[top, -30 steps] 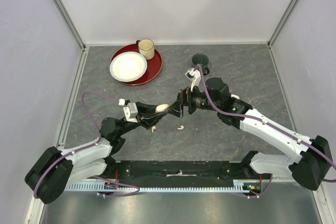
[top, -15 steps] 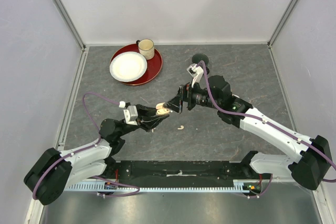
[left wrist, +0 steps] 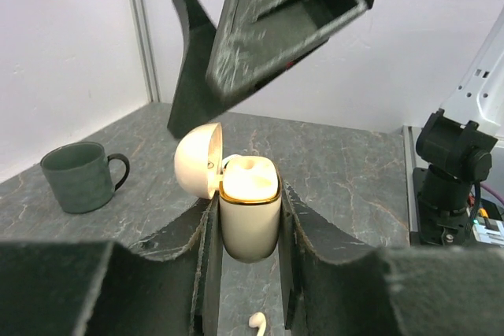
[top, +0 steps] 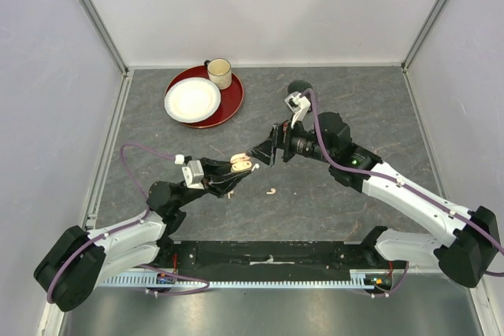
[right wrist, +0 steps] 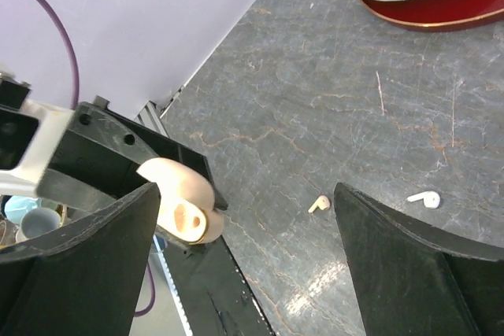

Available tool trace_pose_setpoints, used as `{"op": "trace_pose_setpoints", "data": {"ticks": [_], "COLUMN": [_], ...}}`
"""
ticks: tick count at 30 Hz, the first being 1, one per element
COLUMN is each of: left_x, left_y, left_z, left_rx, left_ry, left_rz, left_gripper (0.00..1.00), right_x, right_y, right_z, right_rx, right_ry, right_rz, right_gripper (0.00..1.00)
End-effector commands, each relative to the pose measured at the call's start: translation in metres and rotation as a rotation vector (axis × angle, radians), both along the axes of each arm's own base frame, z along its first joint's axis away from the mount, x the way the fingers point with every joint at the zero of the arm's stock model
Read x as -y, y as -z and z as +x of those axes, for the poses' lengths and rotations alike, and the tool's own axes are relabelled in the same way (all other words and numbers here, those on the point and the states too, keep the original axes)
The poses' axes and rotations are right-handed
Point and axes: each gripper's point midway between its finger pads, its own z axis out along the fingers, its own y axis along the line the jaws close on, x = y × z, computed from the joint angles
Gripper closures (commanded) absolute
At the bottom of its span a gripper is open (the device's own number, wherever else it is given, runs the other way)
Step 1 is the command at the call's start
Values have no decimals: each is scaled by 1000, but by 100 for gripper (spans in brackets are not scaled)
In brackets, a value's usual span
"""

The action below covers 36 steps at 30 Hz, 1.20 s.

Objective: Insert the wireless bluetooth earbuds into the charging case
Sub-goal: Open the charging case, then pick up the earbud from the center of the board.

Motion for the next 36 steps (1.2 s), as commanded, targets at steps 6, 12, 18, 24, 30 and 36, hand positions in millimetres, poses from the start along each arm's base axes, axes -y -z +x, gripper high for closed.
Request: {"op": "trace_pose_setpoints", "data": {"ticks": [6,12,18,24,30,36], "left_x": [-20,-28,-50,-74,-90,-96], "left_y": [-3,-12,-24,-26,-25,-21], "left_z": [9,8,9,13,17,21], "left_rx": [47,70,99,90,76,42], "left_ry": [-139,-178,-289,-409,-488,-522], "left_rz": [-46,-45,-52,-61,-75,-89], "left_gripper": [98,98,98,98,98,98], "right_x": [45,98,104,84,74,51], "right_y": [-70,-4,89,141,176,203], "right_z": [32,60,47,23,11,0], "right_rx": [164,-92,-449,-579,-641,-709], "right_ry": [275,614,763,846,947,973], "right_rz": [84,-99,-117,-176,-294,-401], "right_gripper": [2,2,10,13,21,29]}}
